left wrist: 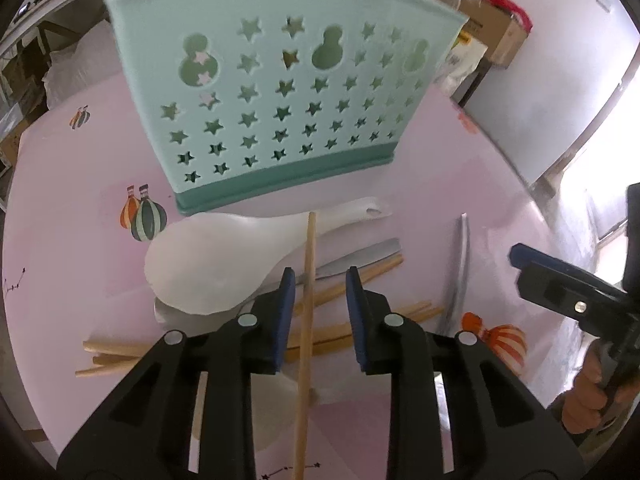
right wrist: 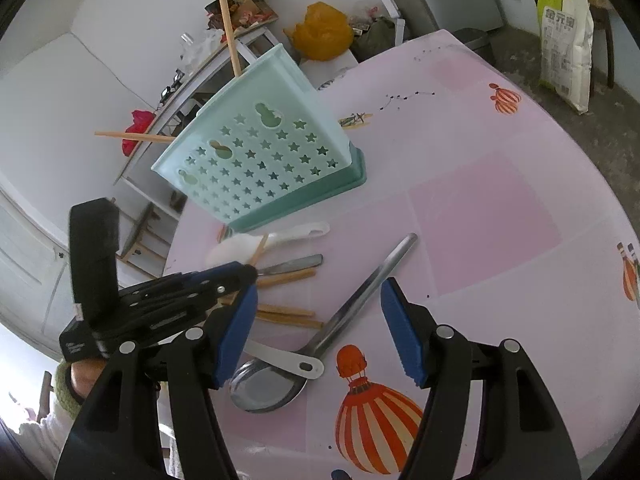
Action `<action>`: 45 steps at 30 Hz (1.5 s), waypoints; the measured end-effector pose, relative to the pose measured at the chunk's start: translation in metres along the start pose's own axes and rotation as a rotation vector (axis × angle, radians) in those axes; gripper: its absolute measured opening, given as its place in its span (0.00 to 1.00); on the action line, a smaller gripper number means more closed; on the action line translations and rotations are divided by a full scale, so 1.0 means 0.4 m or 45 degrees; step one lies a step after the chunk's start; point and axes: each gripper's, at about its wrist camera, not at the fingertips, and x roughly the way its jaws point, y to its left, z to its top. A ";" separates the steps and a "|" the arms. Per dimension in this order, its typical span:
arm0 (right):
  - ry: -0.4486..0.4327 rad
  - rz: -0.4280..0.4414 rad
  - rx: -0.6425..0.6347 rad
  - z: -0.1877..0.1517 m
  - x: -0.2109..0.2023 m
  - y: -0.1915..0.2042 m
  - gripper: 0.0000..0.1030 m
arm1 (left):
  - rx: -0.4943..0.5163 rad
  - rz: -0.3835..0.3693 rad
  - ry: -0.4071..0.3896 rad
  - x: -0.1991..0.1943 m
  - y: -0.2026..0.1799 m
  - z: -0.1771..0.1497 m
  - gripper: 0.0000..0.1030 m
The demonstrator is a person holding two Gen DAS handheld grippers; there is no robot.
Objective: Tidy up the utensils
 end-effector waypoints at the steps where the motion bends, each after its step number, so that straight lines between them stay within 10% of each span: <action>1: 0.001 0.004 0.005 -0.001 0.002 -0.003 0.61 | 0.006 0.012 0.014 0.009 0.000 0.003 0.19; 19: -0.001 0.019 0.013 0.004 0.002 -0.008 0.61 | -0.012 0.040 0.000 0.038 0.014 0.051 0.04; 32: -0.037 0.003 -0.060 0.014 -0.024 0.027 0.61 | -0.266 0.030 -0.385 -0.295 0.165 0.008 0.04; 45: 0.187 0.110 -0.917 -0.009 0.122 0.406 0.44 | -0.588 0.085 -0.715 -0.545 0.340 -0.215 0.04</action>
